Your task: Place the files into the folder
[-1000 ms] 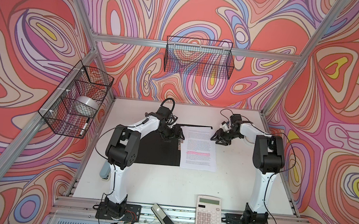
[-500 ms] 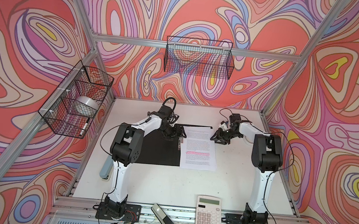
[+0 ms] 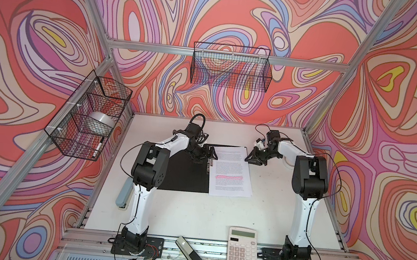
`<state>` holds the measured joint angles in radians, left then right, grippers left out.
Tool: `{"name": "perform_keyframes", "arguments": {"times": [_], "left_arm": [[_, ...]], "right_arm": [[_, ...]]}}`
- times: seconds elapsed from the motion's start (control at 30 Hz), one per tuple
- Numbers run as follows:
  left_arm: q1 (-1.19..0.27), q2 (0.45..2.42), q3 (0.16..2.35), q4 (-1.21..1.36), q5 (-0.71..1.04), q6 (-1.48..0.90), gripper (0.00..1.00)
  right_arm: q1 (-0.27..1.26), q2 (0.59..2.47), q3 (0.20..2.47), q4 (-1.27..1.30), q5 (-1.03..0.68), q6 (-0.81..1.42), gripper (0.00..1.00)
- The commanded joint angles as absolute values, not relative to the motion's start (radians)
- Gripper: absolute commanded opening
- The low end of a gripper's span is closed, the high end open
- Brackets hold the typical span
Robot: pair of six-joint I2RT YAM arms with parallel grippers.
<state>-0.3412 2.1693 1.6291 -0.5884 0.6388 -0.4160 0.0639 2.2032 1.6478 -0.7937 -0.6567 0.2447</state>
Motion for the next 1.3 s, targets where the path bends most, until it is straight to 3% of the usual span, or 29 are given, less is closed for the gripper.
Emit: {"name": "perform_keyframes", "arguments": {"times": [0.0, 0.13, 0.27, 0.37, 0.63, 0.77, 0.97, 1.27], "left_arm": [[-0.342, 2.189, 1.652, -0.586, 0.653, -0.416, 1.00], [-0.341, 2.189, 1.651, -0.583, 0.660, -0.419, 1.00], [-0.342, 2.187, 1.649, -0.581, 0.665, -0.423, 1.00], [-0.342, 2.184, 1.646, -0.578, 0.666, -0.424, 1.00], [-0.342, 2.181, 1.640, -0.569, 0.668, -0.437, 1.00], [-0.342, 2.173, 1.639, -0.581, 0.660, -0.433, 1.00], [-0.341, 2.109, 1.623, -0.629, 0.599, -0.432, 1.00], [-0.333, 2.032, 1.561, -0.601, 0.532, -0.361, 1.00]], "right_arm": [[0.061, 2.239, 1.681, -0.802, -0.678, 0.236, 0.25], [0.061, 2.259, 1.697, -0.799, -0.681, 0.239, 0.22], [0.061, 2.285, 1.717, -0.796, -0.691, 0.245, 0.11], [0.061, 2.296, 1.733, -0.798, -0.686, 0.248, 0.10], [0.060, 2.280, 1.727, -0.773, -0.642, 0.264, 0.10], [0.061, 2.271, 1.730, -0.773, -0.621, 0.273, 0.19], [0.061, 2.189, 1.697, -0.748, -0.554, 0.299, 0.28], [0.109, 1.852, 1.392, -0.700, -0.517, 0.342, 0.19]]}}
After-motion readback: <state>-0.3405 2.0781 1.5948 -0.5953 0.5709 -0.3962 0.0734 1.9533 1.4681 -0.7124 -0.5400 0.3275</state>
